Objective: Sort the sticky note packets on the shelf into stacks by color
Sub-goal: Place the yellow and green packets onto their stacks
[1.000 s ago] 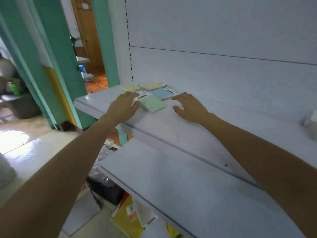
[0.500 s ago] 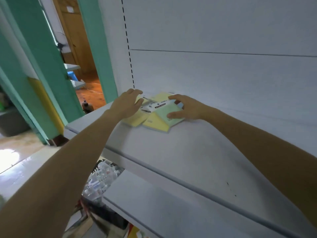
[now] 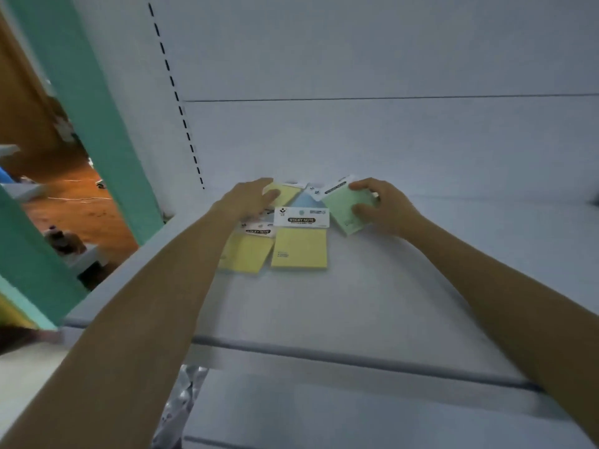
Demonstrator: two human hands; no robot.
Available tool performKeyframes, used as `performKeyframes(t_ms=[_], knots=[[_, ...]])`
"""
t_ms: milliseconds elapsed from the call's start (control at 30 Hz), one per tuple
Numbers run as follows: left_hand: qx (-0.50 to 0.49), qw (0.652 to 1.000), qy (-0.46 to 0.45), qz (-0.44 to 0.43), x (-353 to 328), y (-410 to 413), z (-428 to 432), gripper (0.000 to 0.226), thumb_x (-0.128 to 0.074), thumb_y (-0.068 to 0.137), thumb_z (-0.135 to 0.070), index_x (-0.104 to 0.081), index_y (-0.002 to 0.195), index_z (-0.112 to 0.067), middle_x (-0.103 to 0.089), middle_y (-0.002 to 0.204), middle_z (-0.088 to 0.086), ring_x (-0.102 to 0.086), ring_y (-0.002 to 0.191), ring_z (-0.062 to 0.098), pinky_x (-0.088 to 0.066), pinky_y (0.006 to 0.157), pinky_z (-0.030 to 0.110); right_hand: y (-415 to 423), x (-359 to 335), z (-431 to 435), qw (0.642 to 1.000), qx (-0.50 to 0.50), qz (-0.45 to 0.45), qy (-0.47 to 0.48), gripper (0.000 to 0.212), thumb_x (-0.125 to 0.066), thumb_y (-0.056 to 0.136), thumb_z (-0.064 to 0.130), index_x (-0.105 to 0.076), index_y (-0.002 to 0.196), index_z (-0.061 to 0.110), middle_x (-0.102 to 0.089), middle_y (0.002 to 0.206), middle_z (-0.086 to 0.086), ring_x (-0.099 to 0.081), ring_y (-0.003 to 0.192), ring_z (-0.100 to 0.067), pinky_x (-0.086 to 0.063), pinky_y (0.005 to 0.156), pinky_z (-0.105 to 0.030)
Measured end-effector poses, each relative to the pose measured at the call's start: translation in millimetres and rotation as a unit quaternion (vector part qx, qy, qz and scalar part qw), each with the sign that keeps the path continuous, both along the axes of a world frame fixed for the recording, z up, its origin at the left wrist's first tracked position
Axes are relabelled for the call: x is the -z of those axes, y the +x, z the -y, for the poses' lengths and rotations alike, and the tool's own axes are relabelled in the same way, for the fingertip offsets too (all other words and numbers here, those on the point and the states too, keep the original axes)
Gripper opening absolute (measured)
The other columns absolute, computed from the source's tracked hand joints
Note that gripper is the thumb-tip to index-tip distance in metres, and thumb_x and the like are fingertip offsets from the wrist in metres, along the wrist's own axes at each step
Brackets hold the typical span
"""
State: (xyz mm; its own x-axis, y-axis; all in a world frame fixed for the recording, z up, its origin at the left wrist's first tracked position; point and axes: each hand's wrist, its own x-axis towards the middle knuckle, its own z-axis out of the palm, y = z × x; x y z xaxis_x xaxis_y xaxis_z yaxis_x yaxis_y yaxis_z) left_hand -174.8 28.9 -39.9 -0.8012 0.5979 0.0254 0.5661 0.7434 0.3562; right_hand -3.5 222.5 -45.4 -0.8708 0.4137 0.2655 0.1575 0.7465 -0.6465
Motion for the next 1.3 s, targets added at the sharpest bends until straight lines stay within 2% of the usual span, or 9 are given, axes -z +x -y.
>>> performKeyframes(t_ms=[233,467,600,667,733,833,1067,1200,1300], knots=[[-0.013,0.994,0.076,0.078,-4,-15,-18,0.070,-0.072,0.077,-0.024,-0.036,0.136,-0.010,-0.038,0.145,0.014,-0.041,0.129,0.031,-0.037,0.096,0.032,11,15,-1,0.991,0.098,-0.068,-0.058,0.038,-0.049,0.086,0.004,-0.051,0.124,0.011,-0.044,0.128,-0.020,-0.049,0.111,-0.028,-0.034,0.084,-0.019],[-0.029,0.985,0.166,0.044,-9,-26,-7,0.058,-0.060,0.077,0.008,-0.043,0.130,-0.010,-0.046,0.134,0.021,-0.043,0.125,0.034,-0.041,0.095,0.035,21,3,-8,0.993,0.088,-0.056,-0.053,0.045,-0.049,0.081,-0.001,-0.053,0.122,0.015,-0.046,0.127,-0.014,-0.041,0.093,-0.016,-0.033,0.080,-0.022],[-0.059,0.958,0.236,0.152,-7,-21,-3,0.057,-0.060,0.079,0.011,-0.045,0.130,-0.010,-0.040,0.139,0.020,-0.049,0.116,0.033,-0.048,0.086,0.036,20,2,-9,0.993,0.095,-0.058,-0.044,0.045,-0.050,0.080,-0.003,-0.054,0.121,0.015,-0.046,0.127,-0.016,-0.042,0.091,-0.017,-0.037,0.071,-0.019],[-0.070,0.934,0.268,0.225,-11,-18,1,0.054,-0.057,0.081,0.013,-0.048,0.129,-0.009,-0.042,0.138,0.021,-0.050,0.112,0.030,-0.048,0.080,0.033,20,0,-9,0.993,0.095,-0.058,-0.036,0.045,-0.051,0.078,-0.004,-0.055,0.120,0.015,-0.046,0.126,-0.017,-0.041,0.091,-0.017,-0.035,0.062,-0.002],[-0.062,0.922,0.277,0.261,-16,-18,6,0.052,-0.054,0.082,0.015,-0.049,0.128,-0.009,-0.048,0.129,0.022,-0.056,0.093,0.026,-0.048,0.070,0.029,19,-1,-9,0.993,0.099,-0.057,-0.030,0.046,-0.052,0.078,-0.003,-0.055,0.119,0.015,-0.046,0.126,-0.017,-0.042,0.090,-0.017,-0.035,0.064,-0.002],[-0.030,0.917,0.311,0.248,-22,-19,10,0.048,-0.053,0.081,0.016,-0.052,0.122,-0.010,-0.052,0.110,0.019,-0.049,0.065,0.017,-0.040,0.058,0.026,20,-1,-7,0.992,0.105,-0.058,-0.024,0.046,-0.051,0.078,-0.002,-0.054,0.120,0.017,-0.046,0.127,-0.014,-0.044,0.091,-0.018,-0.036,0.079,-0.022],[0.037,0.892,0.436,0.115,-32,5,5,0.052,-0.050,0.078,0.015,-0.052,0.122,-0.012,-0.042,0.110,0.005,-0.050,0.089,0.013,-0.041,0.059,0.022,42,-9,-2,0.991,0.106,-0.075,0.026,0.047,-0.044,0.081,-0.007,-0.053,0.122,0.014,-0.049,0.129,-0.012,-0.056,0.101,-0.030,-0.047,0.088,-0.035],[0.098,0.893,0.426,0.105,-32,31,-23,0.058,-0.047,0.078,0.016,-0.050,0.127,-0.016,-0.046,0.126,0.005,-0.055,0.098,0.021,-0.048,0.069,0.017,71,-7,-5,0.990,0.099,-0.095,0.026,0.048,-0.044,0.082,-0.012,-0.052,0.124,0.010,-0.048,0.129,-0.016,-0.053,0.097,-0.023,-0.044,0.065,-0.002],[0.132,0.899,0.406,0.099,-29,58,-51,0.059,-0.045,0.079,0.012,-0.049,0.127,-0.020,-0.042,0.139,0.007,-0.056,0.101,0.036,-0.048,0.075,0.031,105,-8,-12,0.986,0.114,-0.117,0.017,0.049,-0.044,0.082,-0.013,-0.052,0.125,0.009,-0.048,0.131,-0.014,-0.049,0.095,-0.017,-0.040,0.062,0.002]])
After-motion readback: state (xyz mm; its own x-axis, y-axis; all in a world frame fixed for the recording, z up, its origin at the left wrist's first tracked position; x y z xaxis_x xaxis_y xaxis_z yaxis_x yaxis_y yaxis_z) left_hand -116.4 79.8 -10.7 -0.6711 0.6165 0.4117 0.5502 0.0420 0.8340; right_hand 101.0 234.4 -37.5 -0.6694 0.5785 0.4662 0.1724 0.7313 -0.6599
